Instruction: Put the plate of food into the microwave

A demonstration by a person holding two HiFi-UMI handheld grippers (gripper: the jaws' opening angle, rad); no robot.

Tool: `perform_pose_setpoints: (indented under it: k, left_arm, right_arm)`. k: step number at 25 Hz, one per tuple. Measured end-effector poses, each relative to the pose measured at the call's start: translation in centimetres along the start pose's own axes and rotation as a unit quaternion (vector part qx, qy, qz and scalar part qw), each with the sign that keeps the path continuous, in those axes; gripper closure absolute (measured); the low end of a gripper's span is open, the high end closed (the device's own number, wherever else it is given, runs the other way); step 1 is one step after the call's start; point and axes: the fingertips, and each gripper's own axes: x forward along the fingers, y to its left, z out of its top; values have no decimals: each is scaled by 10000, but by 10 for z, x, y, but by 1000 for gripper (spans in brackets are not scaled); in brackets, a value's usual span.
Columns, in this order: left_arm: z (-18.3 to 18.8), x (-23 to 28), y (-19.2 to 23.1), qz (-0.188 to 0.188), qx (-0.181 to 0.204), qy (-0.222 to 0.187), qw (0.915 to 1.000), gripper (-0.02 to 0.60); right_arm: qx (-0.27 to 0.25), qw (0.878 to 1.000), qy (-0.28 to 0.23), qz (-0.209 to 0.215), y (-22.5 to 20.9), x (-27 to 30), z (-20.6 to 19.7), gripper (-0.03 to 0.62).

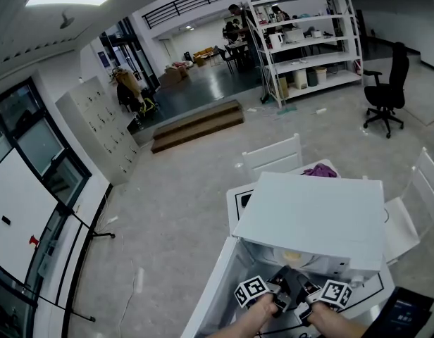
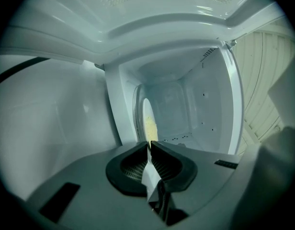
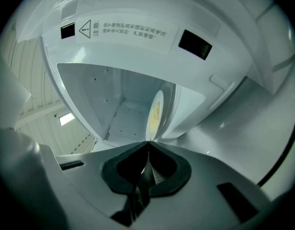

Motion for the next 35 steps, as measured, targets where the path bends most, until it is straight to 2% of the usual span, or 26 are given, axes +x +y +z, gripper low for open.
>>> perform_pose_setpoints:
  k: [22,29,35]
  left_arm:
    - [4,18,-12,31,24,217,9998,552]
    - [3,17,-17,48,325,354,9988,552]
    - [-4,17,-12,333,509,655,9960,551]
  right_arm:
    - [-48,10000,-58,8,4,-2,5,582]
    - [-56,10000,-69,37,5,-3,3,582]
    - [-45,9999,-112,71,7,-5,6,582]
